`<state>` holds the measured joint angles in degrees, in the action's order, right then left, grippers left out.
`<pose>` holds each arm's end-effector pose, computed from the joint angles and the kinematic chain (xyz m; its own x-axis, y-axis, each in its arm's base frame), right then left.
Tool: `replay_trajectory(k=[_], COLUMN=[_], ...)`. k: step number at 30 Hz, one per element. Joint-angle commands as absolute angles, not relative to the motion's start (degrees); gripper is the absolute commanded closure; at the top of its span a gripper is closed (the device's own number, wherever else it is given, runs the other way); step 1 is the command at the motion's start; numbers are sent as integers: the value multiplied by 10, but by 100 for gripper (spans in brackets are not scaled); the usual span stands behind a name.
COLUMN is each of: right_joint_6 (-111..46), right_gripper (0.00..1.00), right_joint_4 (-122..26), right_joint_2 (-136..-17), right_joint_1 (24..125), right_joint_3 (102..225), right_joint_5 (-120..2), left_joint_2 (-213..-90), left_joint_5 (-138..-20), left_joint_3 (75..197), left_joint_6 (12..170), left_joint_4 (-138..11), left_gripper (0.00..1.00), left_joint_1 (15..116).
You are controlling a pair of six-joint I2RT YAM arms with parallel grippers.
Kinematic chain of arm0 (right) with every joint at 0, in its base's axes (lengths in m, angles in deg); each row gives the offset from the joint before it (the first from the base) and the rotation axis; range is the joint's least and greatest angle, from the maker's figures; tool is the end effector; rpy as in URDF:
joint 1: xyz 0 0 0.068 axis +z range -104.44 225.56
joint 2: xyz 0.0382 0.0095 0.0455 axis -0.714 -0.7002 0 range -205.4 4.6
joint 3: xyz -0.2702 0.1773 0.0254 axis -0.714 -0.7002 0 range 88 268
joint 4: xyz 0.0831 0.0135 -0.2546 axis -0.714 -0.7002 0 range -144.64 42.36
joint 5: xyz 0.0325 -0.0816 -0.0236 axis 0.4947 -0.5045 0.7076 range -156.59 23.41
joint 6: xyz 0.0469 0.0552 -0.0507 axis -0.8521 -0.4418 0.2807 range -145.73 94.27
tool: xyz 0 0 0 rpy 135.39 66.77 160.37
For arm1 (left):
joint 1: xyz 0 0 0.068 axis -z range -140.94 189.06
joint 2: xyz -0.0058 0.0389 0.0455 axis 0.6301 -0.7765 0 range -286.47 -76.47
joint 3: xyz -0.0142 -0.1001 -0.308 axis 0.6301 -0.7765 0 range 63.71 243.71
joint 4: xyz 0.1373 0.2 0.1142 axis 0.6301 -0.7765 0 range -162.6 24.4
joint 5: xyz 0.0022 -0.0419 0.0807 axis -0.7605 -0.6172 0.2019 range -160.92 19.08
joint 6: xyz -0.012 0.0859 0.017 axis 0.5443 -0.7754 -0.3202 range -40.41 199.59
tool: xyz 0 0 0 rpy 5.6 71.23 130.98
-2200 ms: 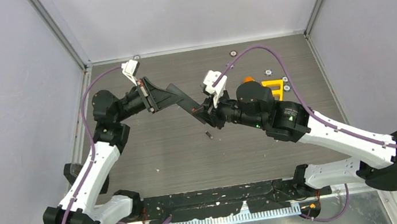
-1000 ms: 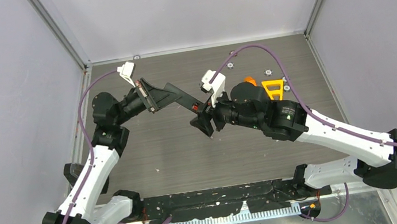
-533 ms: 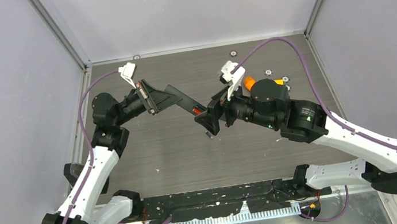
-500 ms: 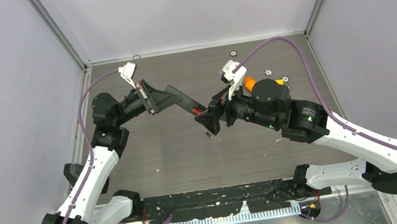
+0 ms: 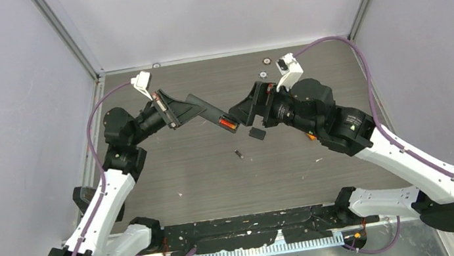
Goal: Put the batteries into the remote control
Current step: Load the battery into the remote control.
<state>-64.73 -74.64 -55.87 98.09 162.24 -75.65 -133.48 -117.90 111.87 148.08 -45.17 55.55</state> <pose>0.1570 0.1846 0.4728 -0.5428 0.3135 -0.7791 -0.4489 0.6757 0.5847 0.2051 -0.1207 0.4253 -0.7485 -0.4403 -0.4958 0.5019 0.1124 -0.8576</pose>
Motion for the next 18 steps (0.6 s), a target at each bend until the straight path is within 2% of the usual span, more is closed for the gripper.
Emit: replay_trajectory(k=[1, 9, 15, 18], right_joint_6=[-762, -826, -857, -867], right_gripper=[5, 5, 5, 1], right_joint_4=[-711, -622, -602, -592], right_joint_2=[-562, -592, -608, -609], right_joint_1=[966, 966, 961, 958], right_joint_3=[1603, 1572, 1564, 1556], right_joint_5=[-734, -651, -639, -637], left_joint_2=[-1320, -1330, -1327, -1325], left_joint_5=[-1142, -1140, -1133, -1134], left_joint_3=[1124, 1109, 1107, 1104], left_joint_6=[1507, 1546, 1546, 1544], left_joint_4=[-465, -437, -440, -440], left_gripper=[100, 100, 100, 100], left_joint_1=[557, 557, 557, 557])
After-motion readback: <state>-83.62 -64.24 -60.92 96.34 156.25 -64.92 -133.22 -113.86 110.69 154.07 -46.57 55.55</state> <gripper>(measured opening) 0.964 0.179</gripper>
